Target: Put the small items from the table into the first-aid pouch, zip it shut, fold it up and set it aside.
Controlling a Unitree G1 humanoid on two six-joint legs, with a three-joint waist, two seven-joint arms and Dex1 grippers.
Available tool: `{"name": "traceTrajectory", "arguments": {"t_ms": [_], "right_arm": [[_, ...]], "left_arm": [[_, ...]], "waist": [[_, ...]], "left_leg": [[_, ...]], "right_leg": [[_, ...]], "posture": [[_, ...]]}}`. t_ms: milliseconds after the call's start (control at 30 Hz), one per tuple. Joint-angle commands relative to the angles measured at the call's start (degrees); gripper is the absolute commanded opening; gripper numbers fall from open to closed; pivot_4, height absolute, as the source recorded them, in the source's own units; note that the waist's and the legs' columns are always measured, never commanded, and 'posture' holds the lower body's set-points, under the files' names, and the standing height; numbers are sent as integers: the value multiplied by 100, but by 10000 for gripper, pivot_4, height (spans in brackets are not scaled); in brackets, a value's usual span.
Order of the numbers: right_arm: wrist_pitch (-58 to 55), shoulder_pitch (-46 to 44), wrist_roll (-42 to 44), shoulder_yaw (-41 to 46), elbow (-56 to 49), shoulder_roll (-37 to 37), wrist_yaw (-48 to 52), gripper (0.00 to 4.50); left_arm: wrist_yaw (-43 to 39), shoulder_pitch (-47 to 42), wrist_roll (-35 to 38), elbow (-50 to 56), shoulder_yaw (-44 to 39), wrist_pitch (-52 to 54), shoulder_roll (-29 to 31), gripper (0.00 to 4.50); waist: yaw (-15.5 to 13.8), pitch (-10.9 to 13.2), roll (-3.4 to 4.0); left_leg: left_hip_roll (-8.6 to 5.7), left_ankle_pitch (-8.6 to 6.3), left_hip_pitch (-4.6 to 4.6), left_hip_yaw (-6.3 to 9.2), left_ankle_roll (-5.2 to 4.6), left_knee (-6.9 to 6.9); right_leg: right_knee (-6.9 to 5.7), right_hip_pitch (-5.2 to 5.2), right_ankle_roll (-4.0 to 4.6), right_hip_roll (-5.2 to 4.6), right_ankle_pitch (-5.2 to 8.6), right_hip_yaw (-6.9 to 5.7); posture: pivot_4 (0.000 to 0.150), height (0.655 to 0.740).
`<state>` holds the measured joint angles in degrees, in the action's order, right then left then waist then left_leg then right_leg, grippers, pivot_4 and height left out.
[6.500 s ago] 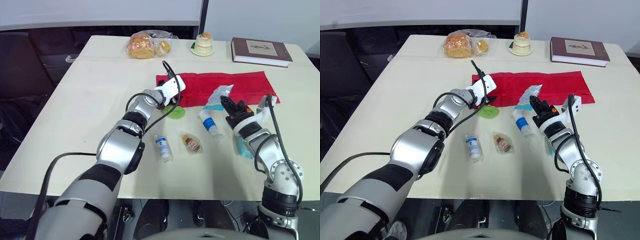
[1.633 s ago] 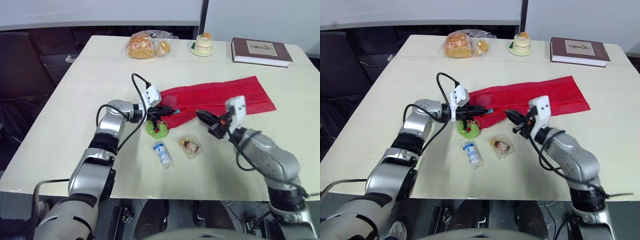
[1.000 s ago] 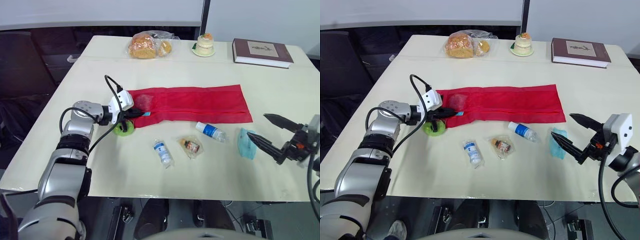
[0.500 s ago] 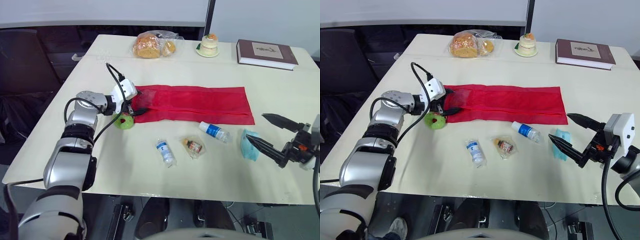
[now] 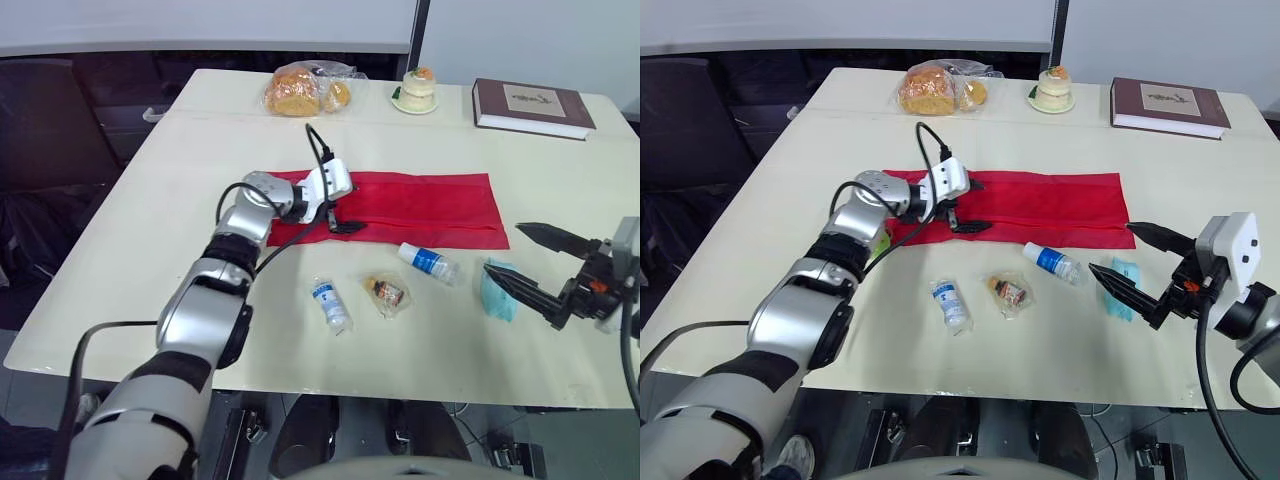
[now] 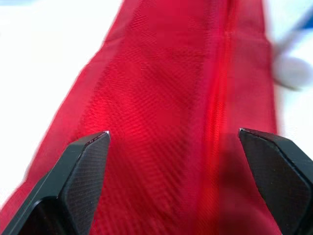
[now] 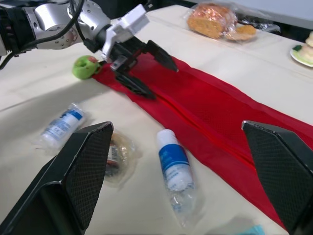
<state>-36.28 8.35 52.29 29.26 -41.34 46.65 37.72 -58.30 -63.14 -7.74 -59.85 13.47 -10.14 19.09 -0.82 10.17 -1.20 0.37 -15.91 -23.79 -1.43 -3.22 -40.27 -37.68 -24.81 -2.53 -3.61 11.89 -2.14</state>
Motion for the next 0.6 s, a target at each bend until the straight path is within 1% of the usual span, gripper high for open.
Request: {"name": "traceTrajectory", "arguments": {"t_ms": [33,133,367,533,567,600], "right_arm": [[-66,-103,223,135,-254,80,-179,45000],[-90,-61,252,172,-346,81,-249,45000],[-42,-32,221,140,-400,52,-382,45000],[-17,-123,214,67,-350,52,-396,45000],[-17,-138,213,55,-338,57,-389,45000],[-16,-150,210,44,-330,60,-382,45000]], "left_arm": [[527,-244,-393,-439,167,-392,-9,44674],[707,-335,-582,-717,240,-575,5,44674],[201,-274,-510,-653,199,-1176,-20,44674],[567,-264,-692,-733,228,-1311,34,44674],[624,-275,-685,-758,197,-1283,30,42309],[648,-282,-683,-774,176,-1269,26,38552]], "waist": [[5,1,-1],[0,0,-1],[-6,0,-1],[-5,0,-1],[-4,0,-1],[-4,0,-1]], "left_leg": [[1,0,1,0,0,0],[3,0,0,1,0,0],[2,0,-1,1,0,0],[2,0,-1,2,0,0],[2,0,-1,2,0,0],[2,0,-1,2,0,0]], "right_leg": [[0,0,0,1,0,1],[0,0,0,2,0,-1],[0,1,0,-1,0,-3],[-1,1,1,-1,0,-3],[-1,1,0,-1,0,-3],[-1,1,0,-1,0,-3]], "posture": [[1500,7289],[1500,7289],[1500,7289],[1500,7289],[1500,7289],[1500,7289]]}}
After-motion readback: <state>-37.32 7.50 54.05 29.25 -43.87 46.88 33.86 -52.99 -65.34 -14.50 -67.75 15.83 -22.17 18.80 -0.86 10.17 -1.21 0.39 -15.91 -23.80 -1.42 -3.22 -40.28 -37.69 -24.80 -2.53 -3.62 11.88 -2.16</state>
